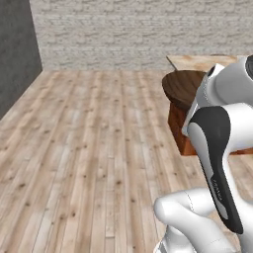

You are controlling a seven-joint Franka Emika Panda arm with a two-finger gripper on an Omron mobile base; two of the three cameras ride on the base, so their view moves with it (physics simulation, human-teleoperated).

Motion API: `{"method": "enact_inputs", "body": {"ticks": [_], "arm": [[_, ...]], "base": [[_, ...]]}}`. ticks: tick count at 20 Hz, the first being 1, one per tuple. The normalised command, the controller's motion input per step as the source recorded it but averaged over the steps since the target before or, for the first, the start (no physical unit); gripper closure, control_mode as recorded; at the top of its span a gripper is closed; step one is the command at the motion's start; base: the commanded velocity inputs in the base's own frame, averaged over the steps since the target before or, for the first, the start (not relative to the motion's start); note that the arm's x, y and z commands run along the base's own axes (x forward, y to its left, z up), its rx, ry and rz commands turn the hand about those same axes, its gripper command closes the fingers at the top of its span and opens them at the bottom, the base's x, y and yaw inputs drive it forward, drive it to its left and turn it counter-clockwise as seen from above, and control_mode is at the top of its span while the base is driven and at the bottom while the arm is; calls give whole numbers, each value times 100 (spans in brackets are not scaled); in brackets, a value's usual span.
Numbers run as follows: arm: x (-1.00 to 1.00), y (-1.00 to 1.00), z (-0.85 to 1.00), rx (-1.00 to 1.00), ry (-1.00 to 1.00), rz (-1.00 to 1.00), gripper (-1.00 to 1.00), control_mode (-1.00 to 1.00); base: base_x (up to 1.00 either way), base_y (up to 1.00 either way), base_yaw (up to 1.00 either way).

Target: Move the bowls from the cabinet to the plates on the dining table.

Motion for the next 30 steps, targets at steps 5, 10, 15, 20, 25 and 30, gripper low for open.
{"method": "enact_inputs", "body": {"ticks": [5,10,15,20,25,30], "arm": [[0,0,0,0,0,0,100,100],[0,0,0,0,0,0,100,100],[0,0,0,0,0,0,100,100],[0,0,0,0,0,0,100,100],[0,0,0,0,0,0,100,100],[0,0,0,0,0,0,100,100]], "base": [[0,-64,-31],[0,-64,-31],[0,-58,-30],[2,-41,-24],[12,-48,-20],[24,-49,-17]]}}
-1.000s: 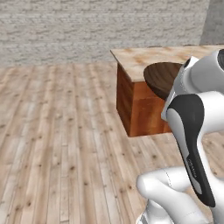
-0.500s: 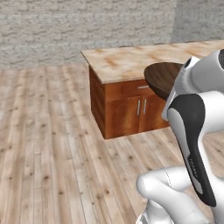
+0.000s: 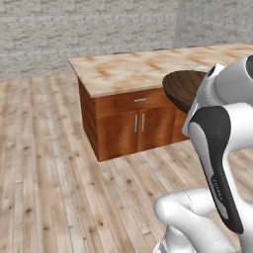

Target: Move the bowls from the cabinet to the plates on the dining table.

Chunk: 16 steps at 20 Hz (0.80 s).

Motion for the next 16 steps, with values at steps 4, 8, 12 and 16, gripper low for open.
{"method": "enact_inputs", "body": {"ticks": [4,8,12,16], "arm": [[0,0,0,0,0,0,100,100],[0,0,0,0,0,0,100,100],[0,0,0,0,0,0,100,100],[0,0,0,0,0,0,100,100]], "base": [[43,-41,-13],[58,-36,-11],[62,-37,-9],[55,-42,-8]]}}
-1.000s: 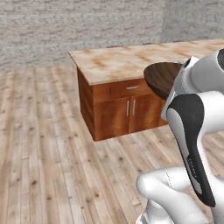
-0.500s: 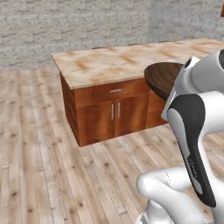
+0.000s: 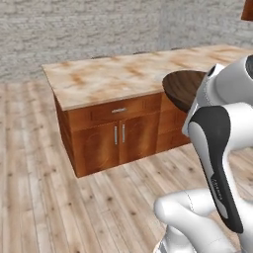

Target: Move the bowls from the cabinet to the plates on the dining table.

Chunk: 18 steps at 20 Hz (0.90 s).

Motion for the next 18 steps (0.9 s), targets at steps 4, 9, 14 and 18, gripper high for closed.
{"method": "enact_inputs", "body": {"ticks": [4,9,14,18], "arm": [[0,0,0,0,0,0,100,100],[0,0,0,0,0,0,100,100],[0,0,0,0,0,0,100,100],[0,0,0,0,0,0,100,100]], "base": [[56,-45,-7],[63,-42,-8],[72,-32,-8],[73,-33,-6]]}}
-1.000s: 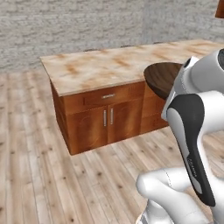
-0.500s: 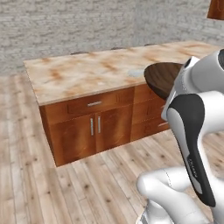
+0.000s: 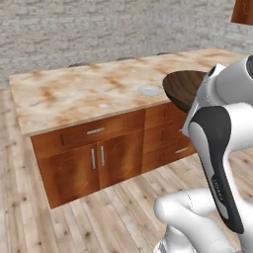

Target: Move the bowls from the cabinet to the plates on the dining table.

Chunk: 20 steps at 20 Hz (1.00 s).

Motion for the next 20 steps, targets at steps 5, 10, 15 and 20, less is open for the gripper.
{"method": "enact_inputs", "body": {"ticks": [5,10,15,20], "arm": [[0,0,0,0,0,0,100,100],[0,0,0,0,0,0,100,100],[0,0,0,0,0,0,100,100],[0,0,0,0,0,0,100,100]], "base": [[70,-37,-5],[75,-41,-3],[75,-39,-3],[71,-38,-2]]}}
